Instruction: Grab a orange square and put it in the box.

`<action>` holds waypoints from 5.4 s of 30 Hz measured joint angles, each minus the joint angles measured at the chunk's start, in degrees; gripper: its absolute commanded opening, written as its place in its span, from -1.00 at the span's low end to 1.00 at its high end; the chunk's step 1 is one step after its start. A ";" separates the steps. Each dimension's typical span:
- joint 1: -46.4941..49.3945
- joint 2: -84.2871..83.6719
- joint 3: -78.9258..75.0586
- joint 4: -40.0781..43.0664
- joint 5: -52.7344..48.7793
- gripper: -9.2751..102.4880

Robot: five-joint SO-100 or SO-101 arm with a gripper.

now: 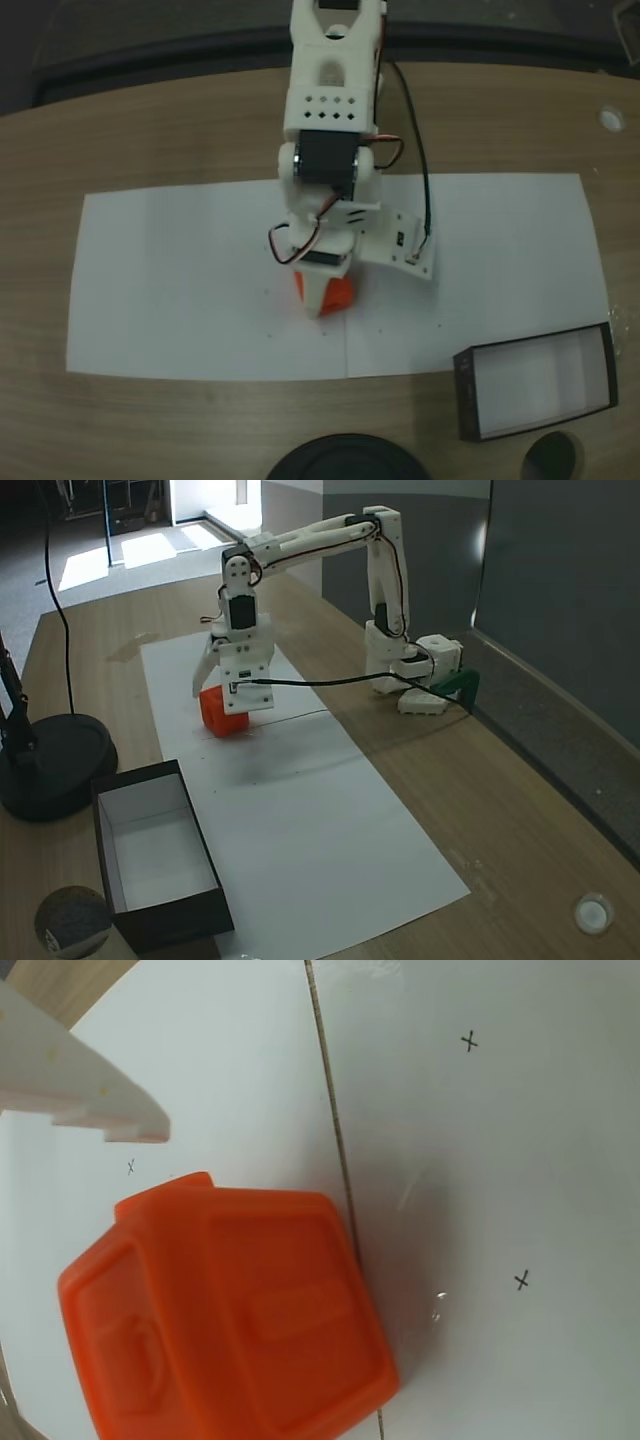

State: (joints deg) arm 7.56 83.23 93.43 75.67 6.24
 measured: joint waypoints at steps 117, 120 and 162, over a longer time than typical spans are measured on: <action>1.67 73.04 -31.11 23.29 -6.94 -0.84; 4.22 84.55 -22.15 20.30 -9.32 -0.84; 4.83 114.61 78.31 -1.85 -9.58 -0.84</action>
State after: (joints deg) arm 12.39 197.84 171.74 73.83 -3.34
